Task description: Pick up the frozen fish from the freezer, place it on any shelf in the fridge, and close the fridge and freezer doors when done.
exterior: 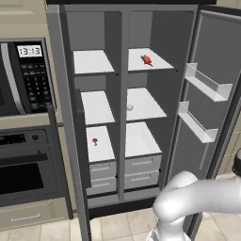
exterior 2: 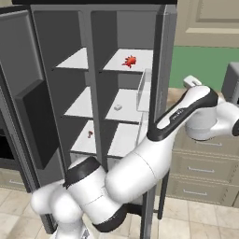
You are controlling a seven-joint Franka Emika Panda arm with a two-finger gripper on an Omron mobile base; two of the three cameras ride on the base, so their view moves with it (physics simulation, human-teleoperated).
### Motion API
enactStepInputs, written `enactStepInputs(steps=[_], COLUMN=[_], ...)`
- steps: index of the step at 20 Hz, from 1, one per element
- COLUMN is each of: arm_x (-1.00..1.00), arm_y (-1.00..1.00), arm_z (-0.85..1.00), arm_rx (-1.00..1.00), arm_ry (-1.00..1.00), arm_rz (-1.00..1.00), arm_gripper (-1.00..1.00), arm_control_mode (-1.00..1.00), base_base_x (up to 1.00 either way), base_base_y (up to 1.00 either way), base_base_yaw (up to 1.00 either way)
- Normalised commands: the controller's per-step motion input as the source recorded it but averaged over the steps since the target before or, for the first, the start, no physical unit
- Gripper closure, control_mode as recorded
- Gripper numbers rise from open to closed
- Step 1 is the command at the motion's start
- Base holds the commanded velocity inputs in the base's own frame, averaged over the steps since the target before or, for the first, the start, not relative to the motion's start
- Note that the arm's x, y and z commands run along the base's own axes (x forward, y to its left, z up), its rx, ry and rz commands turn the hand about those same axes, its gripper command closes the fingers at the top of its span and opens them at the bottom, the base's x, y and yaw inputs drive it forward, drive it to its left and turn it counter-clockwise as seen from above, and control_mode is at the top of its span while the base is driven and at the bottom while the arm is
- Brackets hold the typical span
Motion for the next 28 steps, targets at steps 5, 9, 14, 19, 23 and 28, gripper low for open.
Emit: enactStepInputs(steps=[5,9,14,19,23,28], arm_x=[0.83,0.37,0.02,-0.10,-0.13,-0.06], arm_y=[0.01,0.51,0.91,0.90,0.88,0.91], arm_z=[-0.45,-0.26,-0.03,0.00,0.00,0.00], arm_rx=[0.07,0.01,0.00,-0.03,-0.04,-0.04], arm_ry=[0.00,0.00,0.00,-0.01,-0.06,-0.09], arm_rz=[0.17,0.12,0.11,0.03,0.01,0.00], arm_gripper=[-1.00,-1.00,-1.00,-1.00,-1.00,-1.00], arm_control_mode=[-1.00,-1.00,-1.00,-1.00,-1.00,-1.00], base_base_x=[0.00,0.00,0.00,0.00,0.00,0.00], base_base_y=[0.00,0.00,0.00,0.00,0.00,0.00], base_base_yaw=[0.00,0.00,0.00,0.00,0.00,0.00])
